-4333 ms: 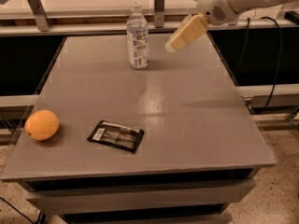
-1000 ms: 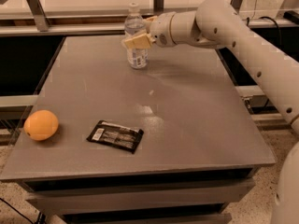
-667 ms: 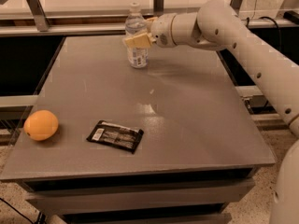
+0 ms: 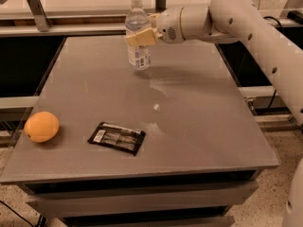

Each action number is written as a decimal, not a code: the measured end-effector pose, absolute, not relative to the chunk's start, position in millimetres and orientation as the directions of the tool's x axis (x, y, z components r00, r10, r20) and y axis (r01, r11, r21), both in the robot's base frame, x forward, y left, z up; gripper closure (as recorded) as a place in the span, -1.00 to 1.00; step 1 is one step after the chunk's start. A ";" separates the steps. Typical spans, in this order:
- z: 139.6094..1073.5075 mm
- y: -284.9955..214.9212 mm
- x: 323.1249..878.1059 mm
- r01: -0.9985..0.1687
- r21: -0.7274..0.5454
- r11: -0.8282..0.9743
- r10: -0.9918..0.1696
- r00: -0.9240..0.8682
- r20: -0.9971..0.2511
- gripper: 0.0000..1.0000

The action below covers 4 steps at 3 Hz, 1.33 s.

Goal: Move blue plastic bottle near rxbar chocolate

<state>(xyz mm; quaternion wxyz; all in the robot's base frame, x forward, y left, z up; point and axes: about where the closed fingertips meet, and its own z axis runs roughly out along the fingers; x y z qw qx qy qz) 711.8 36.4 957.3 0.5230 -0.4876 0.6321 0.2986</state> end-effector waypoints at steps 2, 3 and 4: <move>961.9 61.1 657.0 -0.977 -0.061 0.203 -0.281 0.001 -0.960 1.00; 949.0 71.1 644.1 -0.987 -0.095 0.130 -0.298 0.053 -0.953 1.00; 938.8 95.6 615.2 -0.994 -0.107 -0.014 -0.252 0.107 -0.962 1.00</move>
Offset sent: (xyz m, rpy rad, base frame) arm -0.0430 0.0166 0.0057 0.0183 0.0517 0.1141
